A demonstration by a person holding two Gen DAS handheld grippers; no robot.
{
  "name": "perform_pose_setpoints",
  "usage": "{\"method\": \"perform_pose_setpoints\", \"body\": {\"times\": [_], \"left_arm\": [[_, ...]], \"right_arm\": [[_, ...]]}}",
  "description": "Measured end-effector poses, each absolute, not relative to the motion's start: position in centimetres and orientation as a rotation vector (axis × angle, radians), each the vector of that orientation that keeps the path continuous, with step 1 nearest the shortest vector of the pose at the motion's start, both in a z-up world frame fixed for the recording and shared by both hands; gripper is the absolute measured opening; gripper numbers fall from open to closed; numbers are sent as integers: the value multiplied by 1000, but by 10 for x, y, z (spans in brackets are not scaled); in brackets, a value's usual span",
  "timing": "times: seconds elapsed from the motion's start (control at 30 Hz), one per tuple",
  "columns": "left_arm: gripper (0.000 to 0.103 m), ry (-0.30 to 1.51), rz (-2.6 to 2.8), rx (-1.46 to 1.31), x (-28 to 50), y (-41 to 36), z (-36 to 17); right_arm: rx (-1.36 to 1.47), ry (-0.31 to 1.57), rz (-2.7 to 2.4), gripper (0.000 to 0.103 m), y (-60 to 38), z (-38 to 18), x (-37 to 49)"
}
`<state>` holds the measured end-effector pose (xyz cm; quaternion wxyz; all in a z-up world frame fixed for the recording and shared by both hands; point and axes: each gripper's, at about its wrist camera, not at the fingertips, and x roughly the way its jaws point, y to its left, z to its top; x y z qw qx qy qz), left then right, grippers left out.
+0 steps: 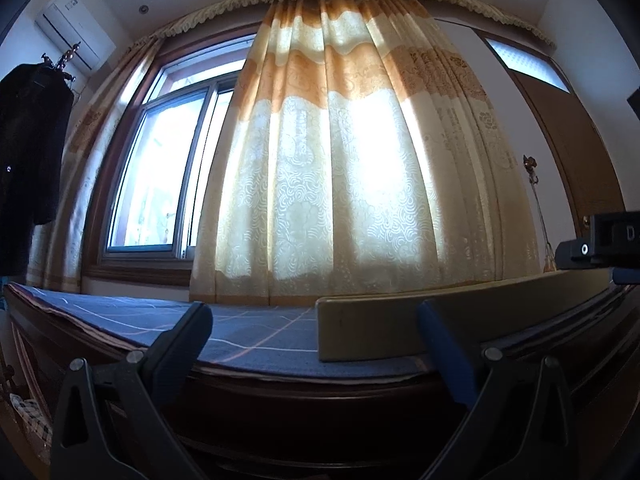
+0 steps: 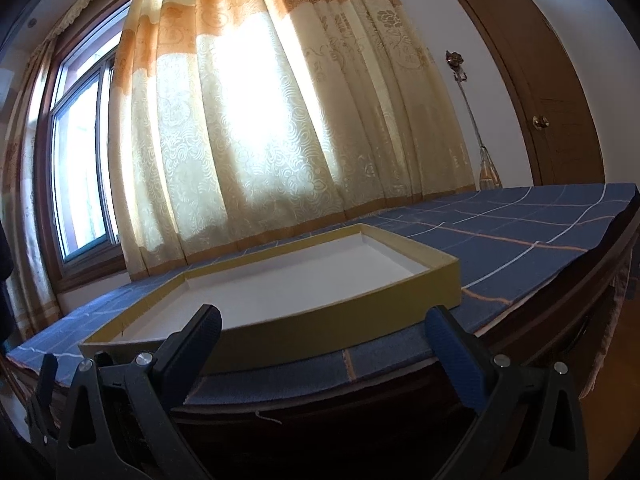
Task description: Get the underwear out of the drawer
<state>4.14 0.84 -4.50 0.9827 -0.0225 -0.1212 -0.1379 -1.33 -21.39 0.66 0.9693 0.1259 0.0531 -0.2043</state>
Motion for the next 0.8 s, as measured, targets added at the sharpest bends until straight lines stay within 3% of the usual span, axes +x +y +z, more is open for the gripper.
{"method": "perform_pose_setpoints", "body": {"times": [0.8], "left_arm": [[103, -79, -330, -20, 52, 10, -28]], "right_arm": [[224, 152, -381, 103, -204, 1, -16]]}}
